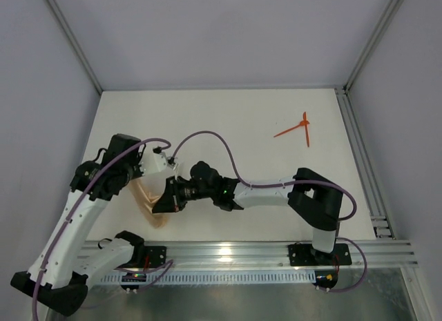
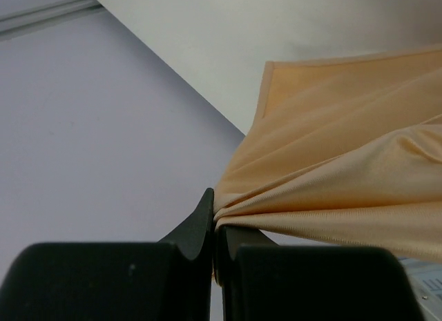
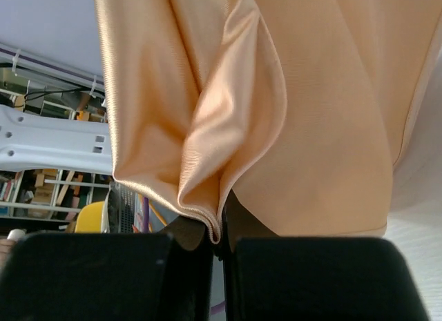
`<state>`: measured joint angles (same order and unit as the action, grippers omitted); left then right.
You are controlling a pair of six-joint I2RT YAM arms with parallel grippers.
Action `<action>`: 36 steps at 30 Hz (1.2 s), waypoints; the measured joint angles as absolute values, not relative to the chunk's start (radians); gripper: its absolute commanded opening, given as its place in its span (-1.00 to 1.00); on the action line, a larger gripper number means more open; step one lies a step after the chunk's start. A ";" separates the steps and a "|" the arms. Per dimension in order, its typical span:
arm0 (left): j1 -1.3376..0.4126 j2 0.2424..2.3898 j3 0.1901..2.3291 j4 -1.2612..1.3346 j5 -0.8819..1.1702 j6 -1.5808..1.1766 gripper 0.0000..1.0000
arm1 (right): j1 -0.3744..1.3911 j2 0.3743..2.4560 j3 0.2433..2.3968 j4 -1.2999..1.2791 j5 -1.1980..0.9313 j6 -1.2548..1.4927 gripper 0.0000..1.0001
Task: Fold the napkin into a case and place the utensils inside
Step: Turn over the upper triangle folded napkin at the center of the board.
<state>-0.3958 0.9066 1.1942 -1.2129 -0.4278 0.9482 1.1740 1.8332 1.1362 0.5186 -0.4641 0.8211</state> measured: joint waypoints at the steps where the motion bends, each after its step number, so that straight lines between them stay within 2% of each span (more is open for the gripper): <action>1: -0.396 0.928 1.193 -1.210 -0.425 0.952 -1.00 | 1.172 1.845 1.118 0.546 -0.462 0.842 -0.94; 10: -0.396 1.186 1.197 -1.126 -0.348 0.982 -1.00 | 1.093 1.837 0.908 0.759 -0.421 0.965 -0.94; 16: -0.406 1.411 1.283 -1.073 -0.257 1.000 -1.00 | 0.986 1.771 0.756 0.800 -0.385 0.994 -0.94; 28: -0.536 1.856 1.468 -0.973 -0.232 1.017 -1.00 | 0.819 1.742 0.531 0.880 -0.350 1.023 -0.94; 36: -0.567 2.064 1.595 -0.920 -0.207 0.999 -0.94 | 0.764 1.743 0.448 0.936 -0.280 1.040 -0.92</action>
<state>-0.5667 2.0644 1.5948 -0.9195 -0.2066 0.9985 0.7635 1.7432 0.4477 0.9356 -0.2802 1.0397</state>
